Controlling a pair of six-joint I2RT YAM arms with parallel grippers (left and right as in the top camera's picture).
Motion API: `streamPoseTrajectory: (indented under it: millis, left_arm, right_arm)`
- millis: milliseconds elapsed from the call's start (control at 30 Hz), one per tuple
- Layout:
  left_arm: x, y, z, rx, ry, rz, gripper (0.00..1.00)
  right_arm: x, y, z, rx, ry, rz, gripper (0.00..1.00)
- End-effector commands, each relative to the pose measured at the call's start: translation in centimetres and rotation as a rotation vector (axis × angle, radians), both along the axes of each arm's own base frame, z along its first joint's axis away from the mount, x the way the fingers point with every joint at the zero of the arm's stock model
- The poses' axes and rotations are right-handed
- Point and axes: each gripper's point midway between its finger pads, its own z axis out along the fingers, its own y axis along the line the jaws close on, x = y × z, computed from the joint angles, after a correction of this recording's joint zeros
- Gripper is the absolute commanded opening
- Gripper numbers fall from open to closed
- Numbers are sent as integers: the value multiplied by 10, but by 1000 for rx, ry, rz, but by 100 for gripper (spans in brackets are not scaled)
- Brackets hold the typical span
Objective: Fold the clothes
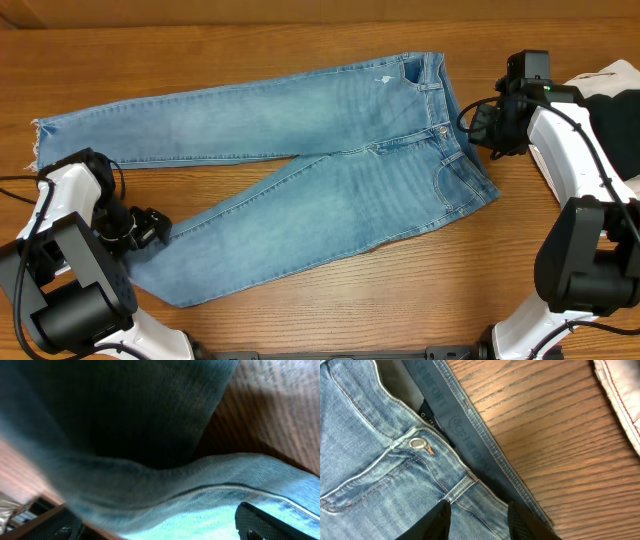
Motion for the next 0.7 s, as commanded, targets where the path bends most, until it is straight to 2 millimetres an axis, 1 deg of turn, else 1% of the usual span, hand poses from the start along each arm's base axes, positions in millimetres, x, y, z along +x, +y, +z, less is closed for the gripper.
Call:
streamPoseTrajectory:
  millis: [0,33,67,100,133,167,233,300,400,533,600,633,667]
  left_arm:
    - [2,-3,-3,-9,-28,12,98]
    - [3,-1,-3,1,-33,9,93]
    - [4,1,-4,11,-38,7,82]
    - [5,3,-4,20,-40,5,53]
    - [6,4,-4,24,-44,4,21]
    - [7,4,-3,25,-47,4,4]
    - [9,5,2,23,-46,-3,4]
    - [12,14,17,52,-34,-10,4]
    - [26,38,53,138,-44,-15,4]
    - [50,73,113,245,-137,19,4]
    - [54,82,136,270,-172,39,4]
    - [55,83,146,277,-182,49,8]
    - [54,83,152,280,-181,49,13]
  right_arm:
    - [6,-3,18,-15,-50,10,41]
    - [6,-3,18,-15,-50,10,41]
    - [6,-3,18,-15,-50,10,41]
    - [6,-3,18,-15,-51,10,41]
    - [6,-3,18,-15,-51,10,41]
    - [6,-3,18,-15,-51,10,41]
    - [6,-3,18,-15,-50,10,41]
    - [6,-3,18,-15,-51,10,41]
    - [6,-3,18,-15,-51,10,41]
    - [6,-3,18,-16,-51,11,41]
    - [6,-3,18,-16,-51,13,41]
    - [6,-3,18,-16,-51,13,41]
    - [6,-3,18,-16,-51,13,41]
